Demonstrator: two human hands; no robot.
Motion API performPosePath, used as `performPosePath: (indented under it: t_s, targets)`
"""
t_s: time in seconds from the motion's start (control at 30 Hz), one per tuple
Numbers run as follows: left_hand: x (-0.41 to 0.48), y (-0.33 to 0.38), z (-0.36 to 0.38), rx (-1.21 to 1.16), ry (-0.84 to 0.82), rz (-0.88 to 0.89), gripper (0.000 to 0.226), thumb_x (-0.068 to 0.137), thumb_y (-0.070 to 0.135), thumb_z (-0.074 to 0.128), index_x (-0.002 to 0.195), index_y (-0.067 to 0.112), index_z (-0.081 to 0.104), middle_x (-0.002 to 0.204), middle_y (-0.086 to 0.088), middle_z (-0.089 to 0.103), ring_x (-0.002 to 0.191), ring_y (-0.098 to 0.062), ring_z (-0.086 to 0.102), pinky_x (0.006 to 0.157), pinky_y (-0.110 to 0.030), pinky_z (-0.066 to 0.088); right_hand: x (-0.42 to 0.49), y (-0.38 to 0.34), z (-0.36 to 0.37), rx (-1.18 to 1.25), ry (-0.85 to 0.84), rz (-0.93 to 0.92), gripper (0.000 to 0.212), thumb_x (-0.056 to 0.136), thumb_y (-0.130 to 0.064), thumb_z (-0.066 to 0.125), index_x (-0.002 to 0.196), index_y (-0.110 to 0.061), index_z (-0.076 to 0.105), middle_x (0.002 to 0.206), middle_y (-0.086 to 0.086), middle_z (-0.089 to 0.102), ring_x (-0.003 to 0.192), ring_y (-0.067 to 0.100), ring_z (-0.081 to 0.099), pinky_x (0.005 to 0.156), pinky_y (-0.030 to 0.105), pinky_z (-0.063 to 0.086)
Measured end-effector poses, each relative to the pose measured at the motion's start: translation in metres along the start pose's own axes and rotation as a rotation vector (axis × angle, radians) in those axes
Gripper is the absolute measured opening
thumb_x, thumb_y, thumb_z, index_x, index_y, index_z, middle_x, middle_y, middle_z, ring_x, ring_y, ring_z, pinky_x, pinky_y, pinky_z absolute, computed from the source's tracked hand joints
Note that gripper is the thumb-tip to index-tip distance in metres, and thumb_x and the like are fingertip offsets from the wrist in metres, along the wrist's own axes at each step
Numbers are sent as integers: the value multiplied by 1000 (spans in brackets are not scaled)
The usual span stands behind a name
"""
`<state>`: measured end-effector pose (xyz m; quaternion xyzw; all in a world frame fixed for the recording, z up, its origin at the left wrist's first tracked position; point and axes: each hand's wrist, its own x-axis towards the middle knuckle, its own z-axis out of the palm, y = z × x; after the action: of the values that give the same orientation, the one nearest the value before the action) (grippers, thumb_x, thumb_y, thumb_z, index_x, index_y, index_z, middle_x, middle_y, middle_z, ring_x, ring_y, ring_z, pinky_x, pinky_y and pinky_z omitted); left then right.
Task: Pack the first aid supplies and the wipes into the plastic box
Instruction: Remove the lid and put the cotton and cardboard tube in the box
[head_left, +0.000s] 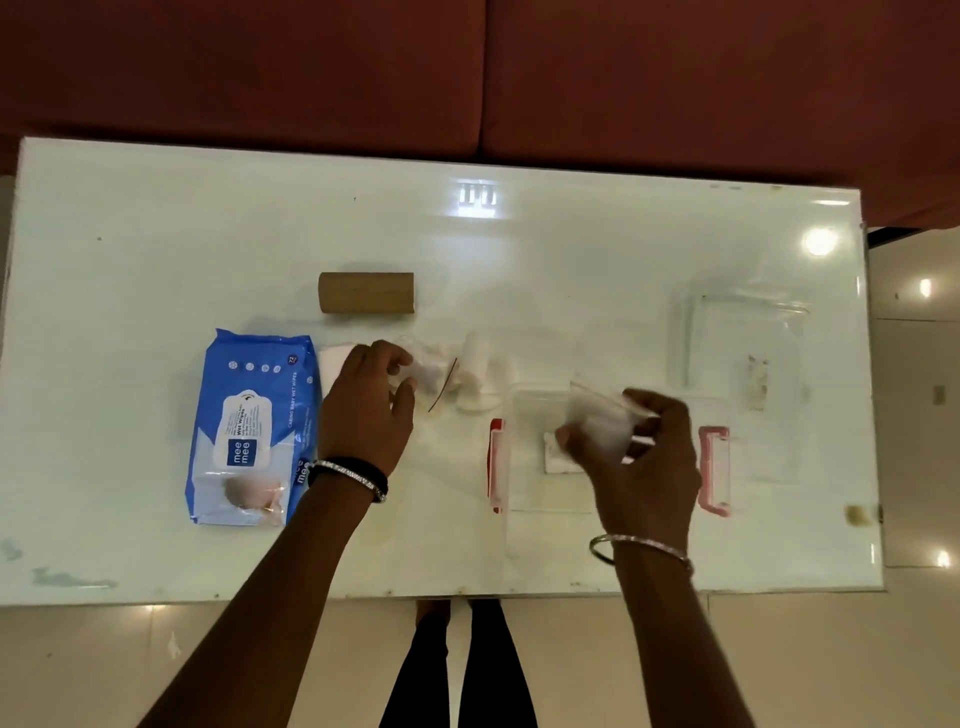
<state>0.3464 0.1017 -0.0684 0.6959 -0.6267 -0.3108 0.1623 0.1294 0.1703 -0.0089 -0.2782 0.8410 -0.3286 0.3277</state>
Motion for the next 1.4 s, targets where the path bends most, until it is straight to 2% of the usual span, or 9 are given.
performPosePath:
  t_s: [0.13,0.23,0.33,0.53,0.7,0.83,1.13,1.27,1.4]
  targets:
    - [14,4,0,214,-93,15,36,84,14,68,118,14,55,117,-11,57,100,-32,59,80,-41,50,-3,27,26,-84,-104,160,69,55,-23,93,112,-27,54,89,-10,61,83,20,66,62,21,44]
    - [24,6,2,284,-160,4,48,82,13,70,126,16,51,128,-11,51,113,-34,53,89,-43,47,16,39,45,-151,-167,186,76,58,-19,92,123,-18,52,98,1,64,96,27,65,75,28,48]
    - [30,6,5,365,-206,41,52,81,13,71,129,20,51,132,-8,48,117,-32,49,88,-41,47,38,43,54,-196,-214,225,80,58,-17,92,126,-10,51,114,11,69,102,30,66,83,32,49]
    - [35,5,10,520,-243,91,46,80,10,70,123,18,53,128,-4,53,116,-33,48,80,-40,46,40,51,53,-252,-353,123,67,61,-26,91,119,-12,59,101,-1,65,87,15,59,67,14,43]
    - [37,6,13,617,-219,144,43,76,11,74,111,19,51,108,-3,64,107,-31,52,71,-37,40,33,64,48,-146,-334,141,50,85,-28,73,130,-14,57,112,7,69,101,24,67,93,44,54]
    - [35,5,12,634,-246,160,49,76,17,76,119,21,52,113,-5,60,113,-31,50,78,-39,45,32,68,48,-88,-258,167,38,85,-26,74,118,-16,59,96,2,75,84,23,71,86,41,57]
    - [4,19,-11,349,-218,-35,43,66,35,80,101,17,63,106,-7,58,102,-29,52,81,-39,44,43,63,61,-93,-181,257,38,76,-38,81,97,-10,67,90,6,73,80,26,71,79,36,57]
    - [-21,28,-21,36,-134,-152,48,65,42,83,101,16,65,95,1,59,83,-16,56,66,-27,45,29,54,52,-76,-70,233,30,83,-33,75,101,-10,66,86,-3,65,71,3,61,68,20,51]
    - [-49,43,-23,-359,-183,-362,47,57,56,81,92,29,66,89,15,69,80,-1,63,64,-19,47,-5,36,28,60,12,203,14,87,-27,70,90,-14,67,83,-2,70,79,19,69,75,35,59]
